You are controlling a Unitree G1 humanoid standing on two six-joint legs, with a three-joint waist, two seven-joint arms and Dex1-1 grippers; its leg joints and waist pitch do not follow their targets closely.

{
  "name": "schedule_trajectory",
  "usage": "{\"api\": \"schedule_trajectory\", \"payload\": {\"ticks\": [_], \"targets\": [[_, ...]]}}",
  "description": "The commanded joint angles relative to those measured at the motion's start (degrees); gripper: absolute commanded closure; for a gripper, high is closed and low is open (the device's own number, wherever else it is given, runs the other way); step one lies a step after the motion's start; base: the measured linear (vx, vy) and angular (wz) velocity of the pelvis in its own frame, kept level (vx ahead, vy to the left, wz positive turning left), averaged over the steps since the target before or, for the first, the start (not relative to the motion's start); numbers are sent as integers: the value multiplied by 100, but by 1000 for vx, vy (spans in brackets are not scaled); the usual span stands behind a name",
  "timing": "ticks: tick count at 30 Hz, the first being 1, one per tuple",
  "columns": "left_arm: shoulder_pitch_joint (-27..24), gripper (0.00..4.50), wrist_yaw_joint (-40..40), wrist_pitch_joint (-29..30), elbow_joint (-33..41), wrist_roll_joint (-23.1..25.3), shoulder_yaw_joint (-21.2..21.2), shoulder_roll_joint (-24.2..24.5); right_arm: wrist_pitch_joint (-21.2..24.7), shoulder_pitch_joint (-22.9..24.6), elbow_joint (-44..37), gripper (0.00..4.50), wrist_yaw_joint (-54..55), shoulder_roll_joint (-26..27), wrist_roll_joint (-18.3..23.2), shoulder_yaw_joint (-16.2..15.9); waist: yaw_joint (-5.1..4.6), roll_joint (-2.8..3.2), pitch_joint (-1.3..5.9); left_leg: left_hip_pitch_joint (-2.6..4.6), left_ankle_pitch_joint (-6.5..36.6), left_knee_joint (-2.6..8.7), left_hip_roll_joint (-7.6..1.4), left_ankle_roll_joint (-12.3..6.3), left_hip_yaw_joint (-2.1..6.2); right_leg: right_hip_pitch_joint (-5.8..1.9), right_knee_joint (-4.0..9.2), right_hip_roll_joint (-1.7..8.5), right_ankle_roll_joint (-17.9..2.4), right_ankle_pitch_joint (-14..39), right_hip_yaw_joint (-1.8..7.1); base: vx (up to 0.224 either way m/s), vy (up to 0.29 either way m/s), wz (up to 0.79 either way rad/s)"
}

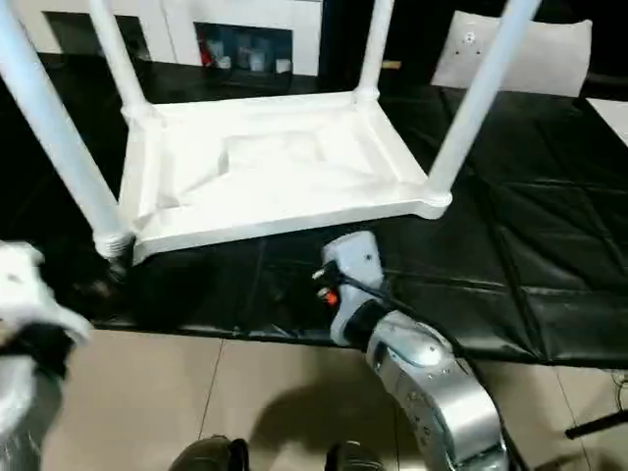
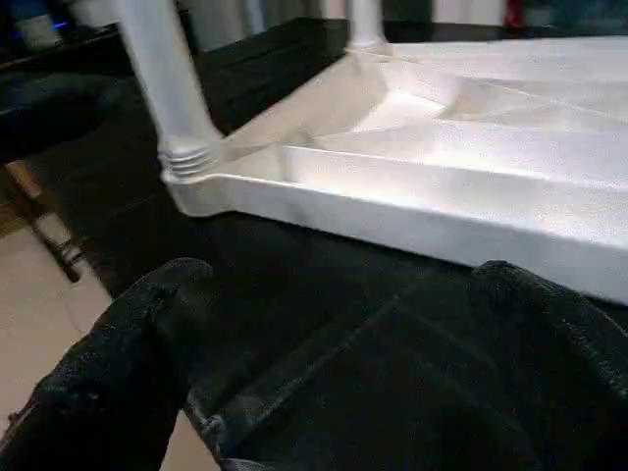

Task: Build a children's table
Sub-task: Rotate table base

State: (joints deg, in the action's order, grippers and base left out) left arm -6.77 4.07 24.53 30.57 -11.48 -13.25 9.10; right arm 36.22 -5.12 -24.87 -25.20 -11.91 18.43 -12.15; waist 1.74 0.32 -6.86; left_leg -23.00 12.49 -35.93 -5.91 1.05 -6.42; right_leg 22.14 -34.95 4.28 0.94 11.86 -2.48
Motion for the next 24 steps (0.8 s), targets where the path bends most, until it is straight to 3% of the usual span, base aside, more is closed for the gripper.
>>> {"api": "schedule_trajectory", "payload": {"ticks": [1,4,5,7,8,10,13,18,20,24], "targets": [[69,1,-98,50,-157,64,-123,65,28,-70,-89,0,-154,-59,63,-104,-11,36,260,90,2096,634,-581,316,281,-90,512,490,-669,2252,336,0,0,0],[362,1,-37,50,-540,1,-272,179,63,-203,-90,0,-330,-126,152,-211,-4,15,317,86,1630,622,-609,169,240,-134,436,478,-954,1382,326,0,0,0],[417,1,47,7,-614,-46,-276,210,68,-221,-89,0,-337,-121,160,-220,-4,15,317,86,1630,622,-609,169,240,-134,436,478,-954,1382,326,0,0,0],[678,1,292,-79,-983,-141,-273,368,79,-278,-69,0,-349,-90,170,-247,27,33,366,126,1344,606,-606,78,207,-132,382,461,-1120,796,315,0,0,0],[678,1,292,-79,-983,-141,-273,368,79,-278,-69,0,-349,-90,170,-247,23,37,376,112,1205,609,-605,59,208,-149,356,450,-1145,576,307,0,0,0],[1011,1,540,-199,-1537,-178,-223,552,77,-316,-40,0,-355,-64,156,-283,20,36,413,100,677,588,-597,-60,198,-199,279,439,-1258,-244,279,0,0,0],[1533,1,975,-375,-2338,-287,-162,714,95,-334,-35,0,-395,-80,158,-342,26,36,414,133,741,587,-583,-122,159,-200,287,452,-1357,-169,279,0,0,0],[2142,1,1549,-403,-3188,-502,-64,824,148,-321,77,0,-202,-157,-56,-389,18,38,398,145,1198,620,-618,67,154,-197,320,490,-1399,430,300,0,0,0],[2303,1,1984,-324,-3303,-738,40,823,229,-365,372,0,216,-153,-414,-304,40,64,400,187,1341,626,-613,229,126,-142,338,479,-1424,679,310,0,0,0],[2261,1,2650,-171,-3115,-1109,235,846,256,-444,712,0,637,-104,-670,-125,87,59,405,197,1466,646,-627,374,108,-124,330,487,-1429,768,313,0,0,0]]}}
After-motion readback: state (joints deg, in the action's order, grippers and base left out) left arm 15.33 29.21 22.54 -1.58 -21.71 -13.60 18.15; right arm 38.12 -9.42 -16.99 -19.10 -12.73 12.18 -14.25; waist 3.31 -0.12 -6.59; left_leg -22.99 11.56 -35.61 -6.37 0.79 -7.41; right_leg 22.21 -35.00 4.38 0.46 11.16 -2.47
